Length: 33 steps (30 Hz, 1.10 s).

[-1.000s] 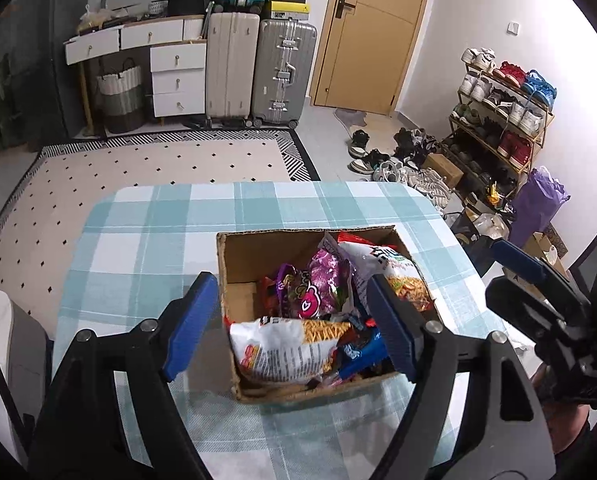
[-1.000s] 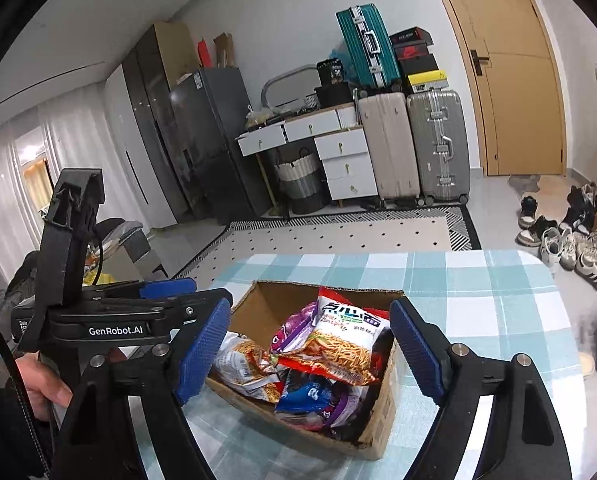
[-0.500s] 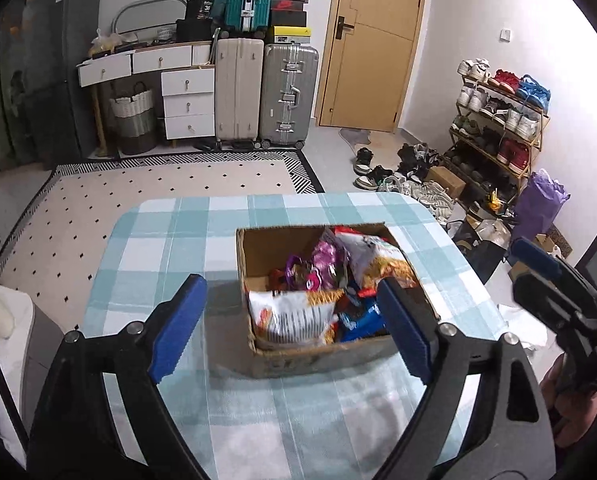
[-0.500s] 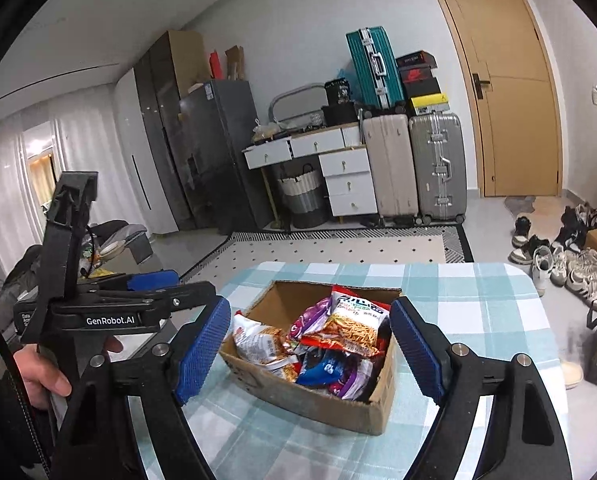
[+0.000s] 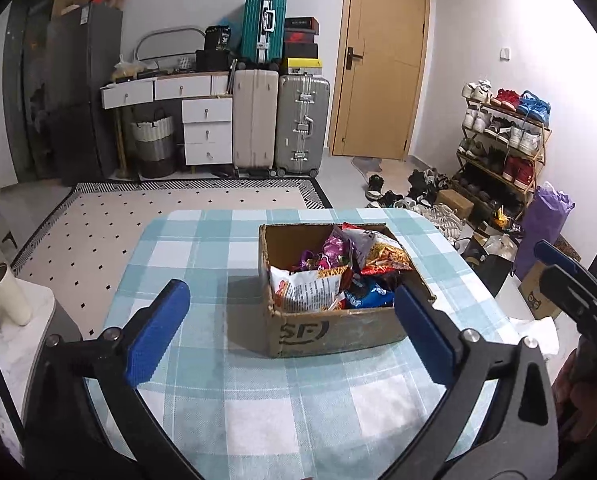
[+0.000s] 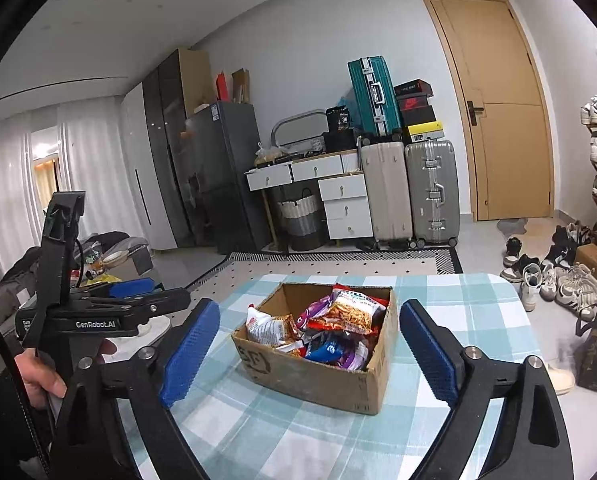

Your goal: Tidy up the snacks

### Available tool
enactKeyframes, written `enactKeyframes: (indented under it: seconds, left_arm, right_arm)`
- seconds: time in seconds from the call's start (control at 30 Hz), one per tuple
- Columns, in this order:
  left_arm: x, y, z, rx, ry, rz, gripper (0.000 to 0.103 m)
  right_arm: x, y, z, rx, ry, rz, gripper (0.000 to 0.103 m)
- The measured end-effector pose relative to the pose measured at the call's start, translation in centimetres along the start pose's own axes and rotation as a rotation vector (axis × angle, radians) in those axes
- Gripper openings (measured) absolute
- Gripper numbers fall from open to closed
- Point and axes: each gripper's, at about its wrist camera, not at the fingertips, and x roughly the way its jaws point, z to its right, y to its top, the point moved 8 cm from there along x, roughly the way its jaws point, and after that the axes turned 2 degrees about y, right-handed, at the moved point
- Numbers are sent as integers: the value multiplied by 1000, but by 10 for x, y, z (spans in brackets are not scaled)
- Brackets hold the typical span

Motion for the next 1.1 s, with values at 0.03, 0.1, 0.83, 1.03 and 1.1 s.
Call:
enactKeyframes:
  seconds: [0.03,0.1,0.83,1.03,1.1]
  left_arm:
    - [-4,-3,-1,-3,2,4,102]
    - [-12,-10,-3,-5,8,10,102]
    - [-39,-82,-39,-32,130,98,102]
    - [-47,-100,-39,26,159,204,102]
    - [-45,-105,-40,20,159,216,102]
  right_arm:
    - [-6,-2,0,2,-6,5,97]
    - [-16,-5,0,3,-16,19,99]
    - [-79,-70,-1,-84,-125,33,102]
    - [-78,-90,0,-82,-119,31,102]
    - [-74,-95,2,-78,-124,22,102]
